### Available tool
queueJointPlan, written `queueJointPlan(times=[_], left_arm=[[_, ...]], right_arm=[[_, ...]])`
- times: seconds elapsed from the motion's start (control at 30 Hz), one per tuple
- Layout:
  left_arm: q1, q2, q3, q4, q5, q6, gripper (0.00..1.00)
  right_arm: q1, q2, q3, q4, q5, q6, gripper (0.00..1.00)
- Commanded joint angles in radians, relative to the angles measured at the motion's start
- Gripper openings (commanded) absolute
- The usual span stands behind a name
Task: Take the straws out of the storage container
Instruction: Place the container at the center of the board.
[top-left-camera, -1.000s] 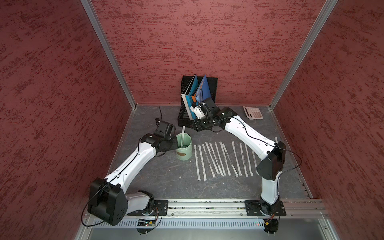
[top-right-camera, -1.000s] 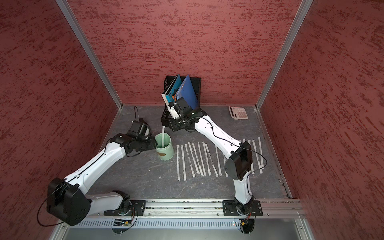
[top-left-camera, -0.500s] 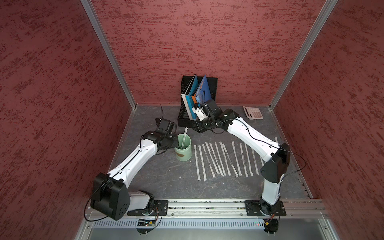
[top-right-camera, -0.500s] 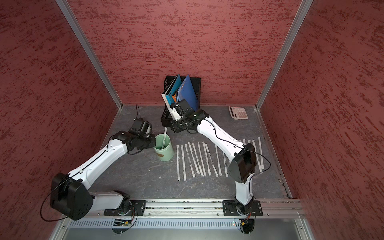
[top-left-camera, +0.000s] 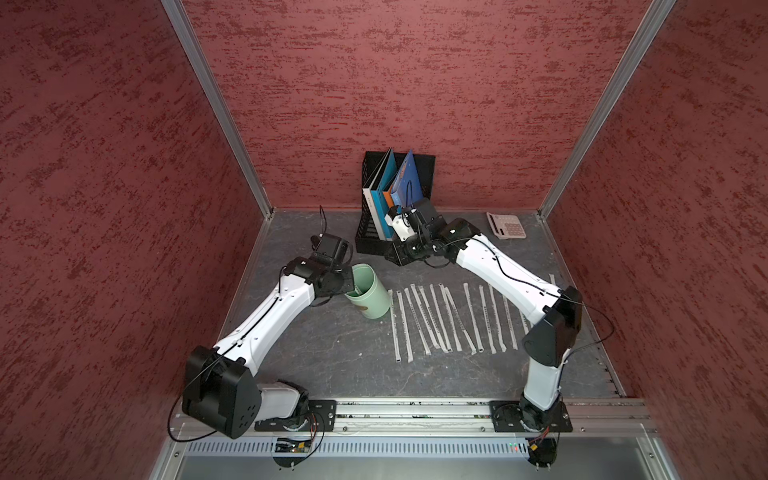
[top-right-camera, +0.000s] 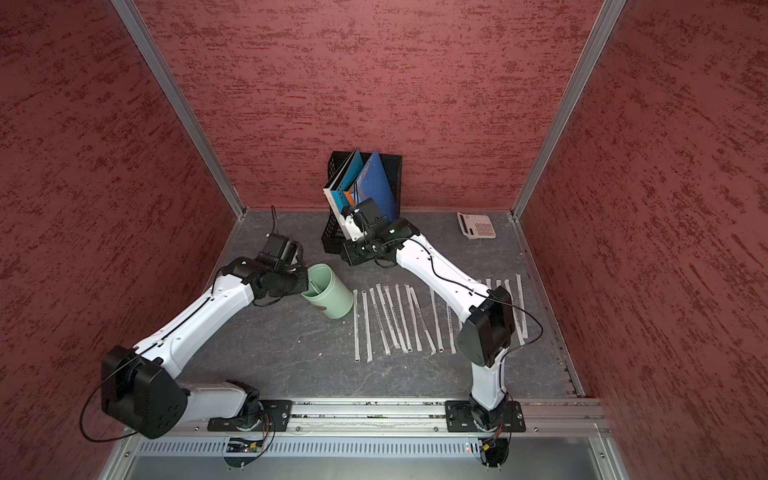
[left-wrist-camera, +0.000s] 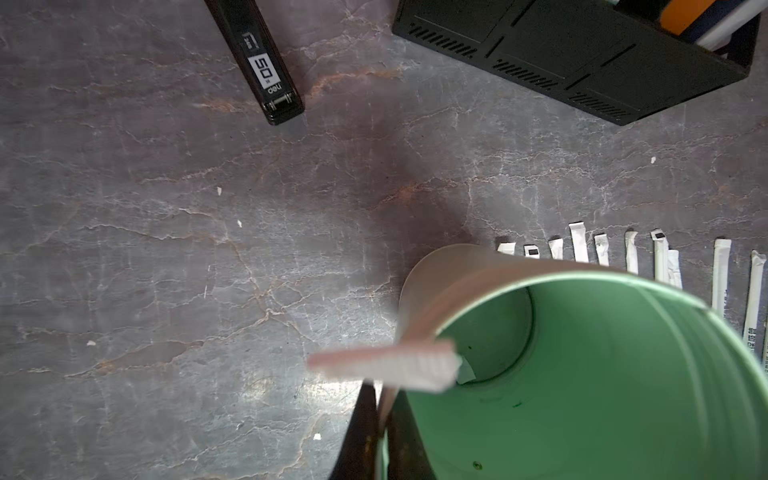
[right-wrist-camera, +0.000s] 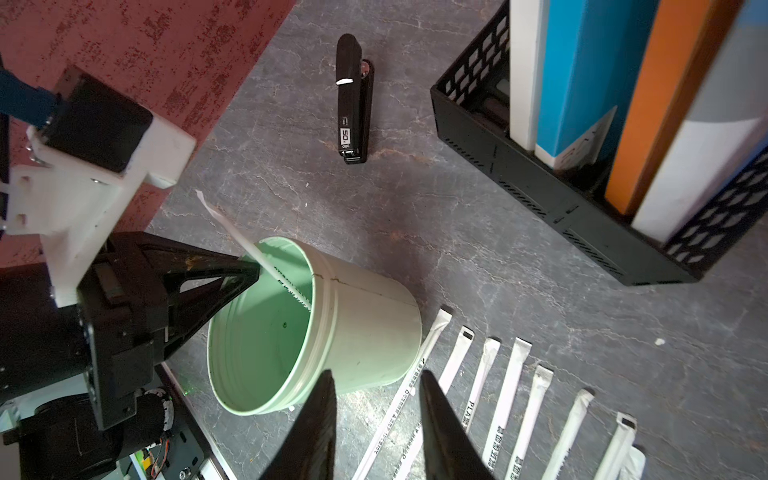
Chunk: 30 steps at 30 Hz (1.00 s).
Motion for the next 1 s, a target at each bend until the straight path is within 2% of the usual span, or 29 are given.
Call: queueJointPlan(times=[0.0, 0.33, 0.57, 0.93, 0.97], left_arm=[[0.006, -0.044, 0.038, -0.050, -0.052, 0.018, 0.00], [0.012, -0.096, 0.008, -0.194, -0.170, 0.029, 0.00], [0.051, -0.116, -0.016, -0.228, -0.235, 0.052, 0.00], [0.146, -0.126, -0.087, -0.172, -0.178, 0.088, 0.00], [0.151, -0.126, -0.088, -0.169, -0.172, 0.091, 0.06]], right_arm=[[0.000, -0.010, 0.001, 0.044, -0.065, 0.011, 0.32], [0.056, 0.081, 0.088, 0.044, -0.121, 0.003, 0.32], [0.077, 0.110, 0.116, 0.043, -0.134, 0.004, 0.32], [0.108, 0.156, 0.179, 0.014, -0.148, -0.012, 0.34], [0.114, 0.161, 0.186, 0.011, -0.148, -0.013, 0.34]])
